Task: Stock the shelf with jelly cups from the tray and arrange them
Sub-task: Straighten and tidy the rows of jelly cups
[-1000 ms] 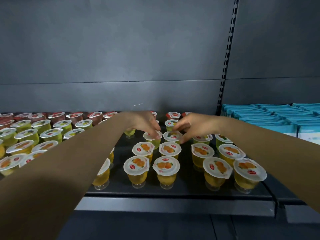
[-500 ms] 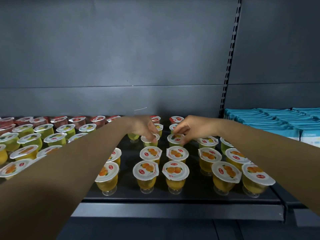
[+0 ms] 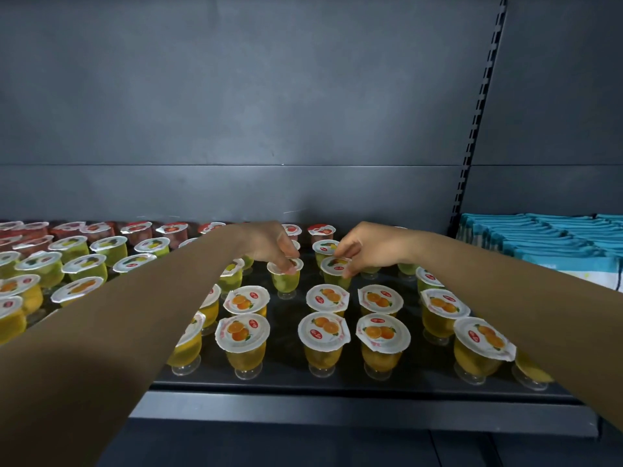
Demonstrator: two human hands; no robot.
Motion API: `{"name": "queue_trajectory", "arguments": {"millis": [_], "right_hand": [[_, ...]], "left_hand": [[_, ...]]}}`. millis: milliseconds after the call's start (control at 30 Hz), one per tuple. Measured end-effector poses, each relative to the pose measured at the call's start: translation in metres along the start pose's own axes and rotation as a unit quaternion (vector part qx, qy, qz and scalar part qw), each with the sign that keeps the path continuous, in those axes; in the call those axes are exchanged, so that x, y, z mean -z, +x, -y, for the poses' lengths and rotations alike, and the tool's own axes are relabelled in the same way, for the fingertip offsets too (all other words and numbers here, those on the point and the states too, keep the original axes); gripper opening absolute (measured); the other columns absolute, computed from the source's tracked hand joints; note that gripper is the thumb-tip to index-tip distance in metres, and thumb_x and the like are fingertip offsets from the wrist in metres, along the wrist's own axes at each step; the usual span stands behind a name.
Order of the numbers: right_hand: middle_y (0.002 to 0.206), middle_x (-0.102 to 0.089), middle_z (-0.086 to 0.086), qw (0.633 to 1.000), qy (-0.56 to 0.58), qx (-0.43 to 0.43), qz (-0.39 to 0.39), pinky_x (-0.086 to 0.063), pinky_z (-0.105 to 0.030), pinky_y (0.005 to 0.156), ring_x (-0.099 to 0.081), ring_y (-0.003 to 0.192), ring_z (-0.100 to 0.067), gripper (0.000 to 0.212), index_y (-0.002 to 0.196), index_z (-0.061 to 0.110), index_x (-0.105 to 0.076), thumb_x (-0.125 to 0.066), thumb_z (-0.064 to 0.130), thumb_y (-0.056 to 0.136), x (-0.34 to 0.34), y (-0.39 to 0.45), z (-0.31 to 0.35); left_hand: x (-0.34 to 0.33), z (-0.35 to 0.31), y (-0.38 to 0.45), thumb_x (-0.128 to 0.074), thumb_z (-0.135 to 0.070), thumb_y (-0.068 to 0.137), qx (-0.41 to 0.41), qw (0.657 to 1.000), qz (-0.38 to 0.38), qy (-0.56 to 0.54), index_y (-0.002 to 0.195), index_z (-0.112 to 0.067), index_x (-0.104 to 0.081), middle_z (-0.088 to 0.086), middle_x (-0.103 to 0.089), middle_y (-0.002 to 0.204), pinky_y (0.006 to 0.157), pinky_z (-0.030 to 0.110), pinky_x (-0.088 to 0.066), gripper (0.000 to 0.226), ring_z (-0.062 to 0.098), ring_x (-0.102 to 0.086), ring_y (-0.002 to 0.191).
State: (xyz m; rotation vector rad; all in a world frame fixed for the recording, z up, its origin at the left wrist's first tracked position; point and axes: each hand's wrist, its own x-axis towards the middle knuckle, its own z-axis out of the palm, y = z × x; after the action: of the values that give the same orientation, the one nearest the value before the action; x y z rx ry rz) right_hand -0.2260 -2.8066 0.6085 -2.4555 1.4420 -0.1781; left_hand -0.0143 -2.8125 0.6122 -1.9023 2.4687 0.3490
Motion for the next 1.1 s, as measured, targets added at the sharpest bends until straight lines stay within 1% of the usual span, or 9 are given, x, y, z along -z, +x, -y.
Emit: {"name": "queue_trajectory", "arguments": {"millis": [167,267,433,633,767,833,900,1033,1100], "right_hand": [[0.129,-0.060,0.000,1.000,-0.009,0.004,0.001,-0.050,-0.031,0.095,-0.058,0.113,-0.018,0.045,0.128,0.015,-0.059,-0.070,0.020,0.085,-0.002,0.002,0.010],[0.129,-0.060,-0.001,1.000,-0.014,0.000,-0.003,-0.050,-0.029,0.093,-0.058,0.112,-0.018,0.044,0.127,0.015,-0.060,-0.070,0.020,0.085,-0.002,0.001,0.011],[0.127,-0.061,-0.002,1.000,-0.015,-0.011,-0.001,-0.052,-0.033,0.094,-0.060,0.110,-0.020,0.042,0.126,0.015,-0.062,-0.070,0.020,0.085,-0.004,0.001,0.014],[0.128,-0.060,0.000,1.000,-0.017,-0.024,0.001,-0.050,-0.035,0.096,-0.059,0.112,-0.019,0.042,0.126,0.016,-0.061,-0.070,0.018,0.085,-0.003,-0.001,0.016],[0.126,-0.061,-0.003,0.999,-0.039,-0.025,0.015,-0.050,-0.035,0.097,-0.058,0.114,-0.022,0.040,0.127,0.013,-0.061,-0.067,0.019,0.088,0.010,-0.012,0.025],[0.129,-0.059,-0.005,0.998,-0.053,-0.028,0.009,-0.047,-0.029,0.097,-0.055,0.119,-0.024,0.041,0.129,0.010,-0.058,-0.064,0.019,0.089,0.022,-0.023,0.031],[0.134,-0.055,-0.003,0.997,-0.073,-0.039,0.003,-0.040,-0.025,0.095,-0.051,0.124,-0.021,0.045,0.133,0.011,-0.053,-0.063,0.019,0.090,0.034,-0.036,0.034],[0.134,-0.054,-0.002,0.984,-0.165,-0.065,0.004,-0.040,-0.035,0.103,-0.050,0.124,-0.022,0.044,0.131,0.015,-0.053,-0.061,0.032,0.091,0.053,-0.068,0.037],[0.141,-0.047,-0.002,0.974,-0.208,-0.091,-0.001,-0.034,-0.035,0.106,-0.042,0.130,-0.023,0.051,0.137,0.016,-0.046,-0.057,0.038,0.093,0.060,-0.090,0.040]], "left_hand": [[0.002,0.007,-0.003,-0.067,-0.032,0.085,-0.019,1.000,0.008,-0.008,0.124,-0.031,-0.061,-0.007,-0.054,0.133,0.095,0.028,-0.040,0.040,0.015,-0.050,0.108],[0.001,0.009,-0.004,-0.067,-0.030,0.085,-0.028,0.999,0.009,-0.016,0.125,-0.030,-0.061,-0.007,-0.054,0.134,0.092,0.026,-0.039,0.040,0.016,-0.051,0.112],[0.000,0.011,-0.005,-0.066,-0.030,0.086,-0.032,0.999,0.005,-0.027,0.125,-0.030,-0.061,-0.007,-0.053,0.135,0.091,0.025,-0.039,0.039,0.018,-0.052,0.116],[0.001,0.010,-0.008,-0.066,-0.031,0.086,-0.037,0.999,0.006,-0.023,0.124,-0.029,-0.061,-0.006,-0.054,0.134,0.089,0.024,-0.039,0.038,0.019,-0.052,0.115],[0.012,-0.003,-0.011,-0.065,-0.035,0.086,-0.043,0.999,0.008,0.017,0.126,-0.023,-0.059,-0.003,-0.056,0.133,0.098,0.030,-0.041,0.042,0.019,-0.052,0.115],[0.023,-0.011,-0.015,-0.063,-0.039,0.087,-0.053,0.998,0.007,0.017,0.126,-0.020,-0.059,-0.003,-0.056,0.134,0.102,0.032,-0.038,0.044,0.019,-0.051,0.118],[0.034,-0.021,-0.022,-0.062,-0.041,0.087,-0.065,0.998,0.004,0.019,0.127,-0.017,-0.058,-0.002,-0.056,0.133,0.103,0.033,-0.035,0.046,0.019,-0.050,0.121],[0.049,-0.043,-0.038,-0.063,-0.043,0.086,-0.082,0.995,-0.027,0.053,0.135,-0.014,-0.048,0.001,-0.050,0.139,0.108,0.037,-0.035,0.058,0.022,-0.045,0.128],[0.052,-0.056,-0.046,-0.062,-0.041,0.087,-0.097,0.992,-0.041,0.074,0.138,-0.014,-0.044,0.001,-0.046,0.142,0.110,0.038,-0.033,0.060,0.022,-0.042,0.130]]}}
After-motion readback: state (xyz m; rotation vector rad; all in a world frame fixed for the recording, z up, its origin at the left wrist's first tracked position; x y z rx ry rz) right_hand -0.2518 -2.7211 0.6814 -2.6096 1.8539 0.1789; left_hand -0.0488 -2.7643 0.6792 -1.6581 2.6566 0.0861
